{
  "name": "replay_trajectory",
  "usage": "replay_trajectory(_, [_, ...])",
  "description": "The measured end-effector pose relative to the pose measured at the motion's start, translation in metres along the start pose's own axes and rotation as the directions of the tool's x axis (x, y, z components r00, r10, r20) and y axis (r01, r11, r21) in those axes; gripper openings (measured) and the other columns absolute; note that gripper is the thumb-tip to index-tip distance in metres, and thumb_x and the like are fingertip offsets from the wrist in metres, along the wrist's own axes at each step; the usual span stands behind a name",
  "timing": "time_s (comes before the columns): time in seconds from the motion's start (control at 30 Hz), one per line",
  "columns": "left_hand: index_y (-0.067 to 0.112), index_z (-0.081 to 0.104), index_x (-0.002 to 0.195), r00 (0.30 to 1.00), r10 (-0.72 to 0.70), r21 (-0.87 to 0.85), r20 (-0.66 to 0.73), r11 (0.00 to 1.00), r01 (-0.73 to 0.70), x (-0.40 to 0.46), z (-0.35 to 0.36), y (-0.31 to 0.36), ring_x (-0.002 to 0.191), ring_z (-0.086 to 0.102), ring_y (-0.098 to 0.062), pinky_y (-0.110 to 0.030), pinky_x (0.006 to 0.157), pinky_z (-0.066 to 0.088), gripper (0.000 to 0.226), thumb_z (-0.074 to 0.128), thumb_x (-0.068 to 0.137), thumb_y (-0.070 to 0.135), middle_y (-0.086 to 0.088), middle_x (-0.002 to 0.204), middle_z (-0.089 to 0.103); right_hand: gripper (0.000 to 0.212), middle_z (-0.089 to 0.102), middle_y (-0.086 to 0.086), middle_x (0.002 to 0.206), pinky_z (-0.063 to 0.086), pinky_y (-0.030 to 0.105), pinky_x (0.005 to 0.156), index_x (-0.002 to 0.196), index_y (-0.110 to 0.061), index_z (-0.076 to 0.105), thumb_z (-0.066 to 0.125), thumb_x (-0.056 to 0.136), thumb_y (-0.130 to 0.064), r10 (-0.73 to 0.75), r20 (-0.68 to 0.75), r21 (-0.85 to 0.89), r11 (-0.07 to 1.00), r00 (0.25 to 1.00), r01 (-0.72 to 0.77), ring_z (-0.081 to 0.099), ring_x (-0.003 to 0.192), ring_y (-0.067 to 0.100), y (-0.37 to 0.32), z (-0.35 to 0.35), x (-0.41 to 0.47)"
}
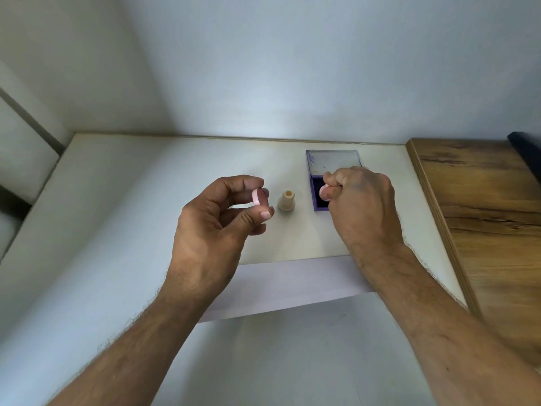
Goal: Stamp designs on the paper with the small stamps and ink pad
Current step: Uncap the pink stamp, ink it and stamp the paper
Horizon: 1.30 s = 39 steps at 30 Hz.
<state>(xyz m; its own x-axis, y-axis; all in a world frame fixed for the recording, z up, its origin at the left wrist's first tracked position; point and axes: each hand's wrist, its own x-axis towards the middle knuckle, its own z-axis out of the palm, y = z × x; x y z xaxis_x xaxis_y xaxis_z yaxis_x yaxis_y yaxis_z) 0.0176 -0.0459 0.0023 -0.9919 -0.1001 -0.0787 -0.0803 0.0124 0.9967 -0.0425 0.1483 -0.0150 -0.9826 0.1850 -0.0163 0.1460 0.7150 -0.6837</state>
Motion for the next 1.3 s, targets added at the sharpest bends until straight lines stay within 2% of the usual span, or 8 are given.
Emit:
replay_trajectory(0.13, [0.028, 0.071, 0.111, 1.0, -0.015, 0.024, -0.003, 1.0, 0.015, -0.003, -0.003, 0.003, 0.088, 0.076, -0.02, -0.037, 0.086, 0.06, 0.033, 0.072, 0.086, 0.007, 0.005, 0.098, 0.078, 0.024, 0.067, -0.004, 0.088, 0.036, -0.004, 0.058, 0.11, -0.008, 0.072, 0.057, 0.092, -0.001, -0.004, 0.014, 0.022, 1.0, 1.0, 0.003, 0.056, 0.067, -0.006, 0.0, -0.002, 0.0])
replay_trajectory(0.23, [0.027, 0.073, 0.103, 1.0, -0.012, 0.047, -0.014, 0.999, 0.013, -0.003, -0.004, 0.002, 0.085, 0.076, -0.018, -0.035, 0.086, 0.059, 0.028, 0.074, 0.085, 0.007, 0.007, 0.096, 0.078, 0.02, 0.061, -0.016, 0.074, 0.043, -0.004, 0.059, 0.099, -0.011, 0.074, 0.057, 0.093, -0.002, 0.051, -0.015, 0.11, 0.993, 0.999, -0.049, 0.055, 0.057, -0.013, 0.001, -0.003, 0.002])
replay_trajectory(0.4, [0.026, 0.073, 0.099, 1.0, -0.025, 0.065, -0.013, 0.998, 0.026, -0.003, -0.003, 0.003, 0.084, 0.077, -0.015, -0.028, 0.083, 0.058, 0.026, 0.075, 0.083, 0.006, 0.008, 0.097, 0.077, 0.022, 0.073, -0.001, 0.095, 0.037, 0.002, 0.067, 0.108, -0.009, 0.073, 0.059, 0.092, -0.003, -0.009, -0.009, 0.018, 1.0, 1.0, 0.009, 0.058, 0.072, -0.001, 0.0, -0.004, -0.001])
replay_trajectory(0.57, [0.027, 0.072, 0.102, 0.999, -0.033, 0.075, -0.025, 0.997, 0.035, -0.003, -0.002, 0.001, 0.084, 0.077, -0.018, -0.045, 0.09, 0.058, 0.026, 0.075, 0.084, 0.008, 0.006, 0.1, 0.077, 0.022, 0.073, 0.0, 0.093, 0.046, 0.005, 0.071, 0.109, -0.007, 0.073, 0.061, 0.091, -0.002, -0.032, -0.032, -0.013, 0.999, 0.999, 0.031, 0.059, 0.071, 0.0, -0.002, -0.003, 0.0])
replay_trajectory(0.8, [0.027, 0.073, 0.102, 0.998, -0.031, 0.085, -0.045, 0.996, 0.035, -0.002, -0.004, 0.0, 0.084, 0.077, -0.017, -0.044, 0.09, 0.058, 0.027, 0.074, 0.084, 0.007, 0.006, 0.099, 0.077, 0.019, 0.067, -0.009, 0.078, 0.049, 0.013, 0.075, 0.104, -0.011, 0.073, 0.058, 0.092, -0.005, 0.012, -0.008, 0.028, 1.0, 1.0, -0.012, 0.061, 0.073, 0.001, 0.0, -0.002, 0.003])
replay_trajectory(0.93, [0.025, 0.073, 0.103, 0.998, -0.035, 0.081, -0.047, 0.996, 0.039, -0.004, -0.003, -0.002, 0.085, 0.077, -0.019, -0.047, 0.091, 0.057, 0.026, 0.074, 0.084, 0.007, 0.005, 0.1, 0.077, 0.022, 0.071, 0.002, 0.088, 0.044, 0.002, 0.064, 0.107, -0.009, 0.071, 0.055, 0.093, -0.002, 0.016, 0.013, 0.049, 0.999, 1.0, -0.017, 0.063, 0.075, 0.004, -0.002, -0.003, 0.001])
replay_trajectory(1.17, [0.025, 0.074, 0.101, 0.998, -0.041, 0.043, -0.042, 0.998, 0.043, -0.009, -0.003, -0.002, 0.087, 0.076, -0.017, -0.041, 0.091, 0.058, 0.026, 0.076, 0.082, 0.007, 0.005, 0.098, 0.078, 0.024, 0.073, 0.003, 0.089, 0.057, 0.031, 0.081, 0.101, -0.012, 0.073, 0.053, 0.091, -0.002, -0.035, -0.039, -0.073, 0.997, 0.999, 0.032, 0.067, 0.085, 0.017, -0.007, -0.003, -0.003])
replay_trajectory(1.3, [0.019, 0.076, 0.098, 0.998, -0.054, 0.019, -0.028, 0.998, 0.054, -0.012, -0.009, 0.005, 0.085, 0.077, -0.015, -0.04, 0.089, 0.059, 0.026, 0.081, 0.077, 0.004, 0.005, 0.097, 0.079, 0.022, 0.071, 0.001, 0.082, 0.055, 0.018, 0.071, 0.097, -0.012, 0.073, 0.054, 0.093, -0.003, 0.026, -0.038, 0.032, 0.999, 0.999, -0.025, 0.066, 0.076, 0.01, -0.008, -0.004, -0.002])
